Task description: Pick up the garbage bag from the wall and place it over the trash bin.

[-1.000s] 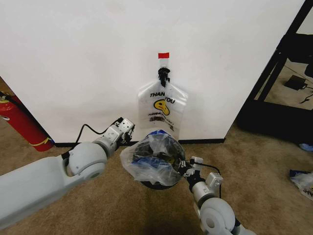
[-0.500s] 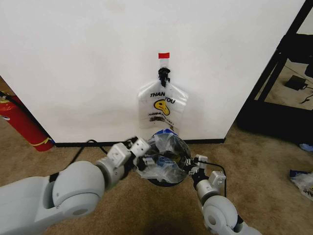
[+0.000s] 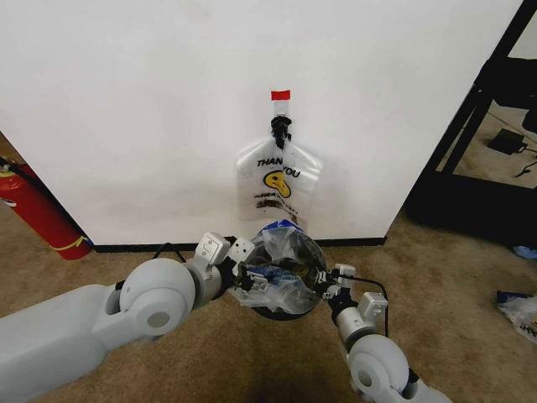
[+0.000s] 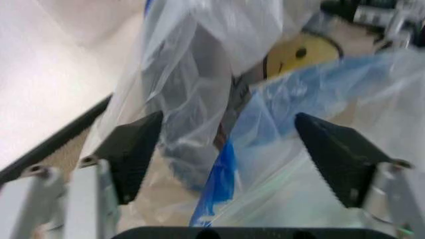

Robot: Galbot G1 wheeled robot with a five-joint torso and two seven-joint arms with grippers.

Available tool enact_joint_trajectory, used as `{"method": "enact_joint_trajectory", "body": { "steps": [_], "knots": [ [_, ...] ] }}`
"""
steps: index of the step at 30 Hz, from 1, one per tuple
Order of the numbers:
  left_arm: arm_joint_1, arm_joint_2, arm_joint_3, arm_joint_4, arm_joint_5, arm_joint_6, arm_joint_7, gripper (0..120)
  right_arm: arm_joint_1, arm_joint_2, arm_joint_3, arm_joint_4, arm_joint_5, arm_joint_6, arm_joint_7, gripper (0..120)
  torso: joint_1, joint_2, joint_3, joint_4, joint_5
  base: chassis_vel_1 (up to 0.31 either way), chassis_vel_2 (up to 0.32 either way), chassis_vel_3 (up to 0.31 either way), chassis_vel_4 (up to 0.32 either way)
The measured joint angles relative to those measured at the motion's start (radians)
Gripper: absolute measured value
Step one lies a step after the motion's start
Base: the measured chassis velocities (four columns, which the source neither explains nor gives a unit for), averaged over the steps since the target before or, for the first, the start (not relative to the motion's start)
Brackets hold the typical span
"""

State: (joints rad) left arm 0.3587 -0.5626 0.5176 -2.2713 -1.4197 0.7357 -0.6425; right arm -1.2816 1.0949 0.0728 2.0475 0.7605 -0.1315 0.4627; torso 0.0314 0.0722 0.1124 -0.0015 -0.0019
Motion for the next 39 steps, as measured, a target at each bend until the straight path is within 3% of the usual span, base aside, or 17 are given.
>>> {"method": "enact_joint_trajectory", "body": {
  "steps": [12,17,21,31,39],
  "knots": [
    [0.02,0.019,0.016,-0.011,-0.001,0.004,0.033,34,0.025,-0.002,-0.007,-0.015,0.004,-0.007,0.01,0,0.0,0.0,0.0,0.0,0.0001,0.0,0.0,0.0,0.0],
    [0.028,0.01,0.023,0.0,-0.001,0.002,0.032,11,0.02,-0.002,-0.006,-0.01,0.006,-0.007,0.014,0,0.0,0.0,0.0,-0.0001,0.0001,0.0,0.0,0.0,0.0],
    [0.036,0.011,0.023,0.0,0.002,0.002,0.032,1,0.02,-0.002,-0.003,-0.008,0.009,-0.007,0.018,0,0.0,0.0,0.0,0.0,0.0,0.0,0.0,0.0,0.0],
    [0.096,0.043,-0.022,-0.083,0.071,-0.002,0.087,0,0.014,0.02,0.017,-0.008,0.041,-0.012,0.043,0,0.0,0.0,0.0,0.0002,0.0002,0.0,0.0,0.0,0.0],
    [0.271,0.055,-0.055,-0.125,0.231,-0.06,0.155,0,0.005,0.044,0.065,0.019,0.15,-0.042,0.094,0,0.0,0.0,0.0,0.0001,0.0001,0.0,0.0,0.0,0.0]
  ]
}}
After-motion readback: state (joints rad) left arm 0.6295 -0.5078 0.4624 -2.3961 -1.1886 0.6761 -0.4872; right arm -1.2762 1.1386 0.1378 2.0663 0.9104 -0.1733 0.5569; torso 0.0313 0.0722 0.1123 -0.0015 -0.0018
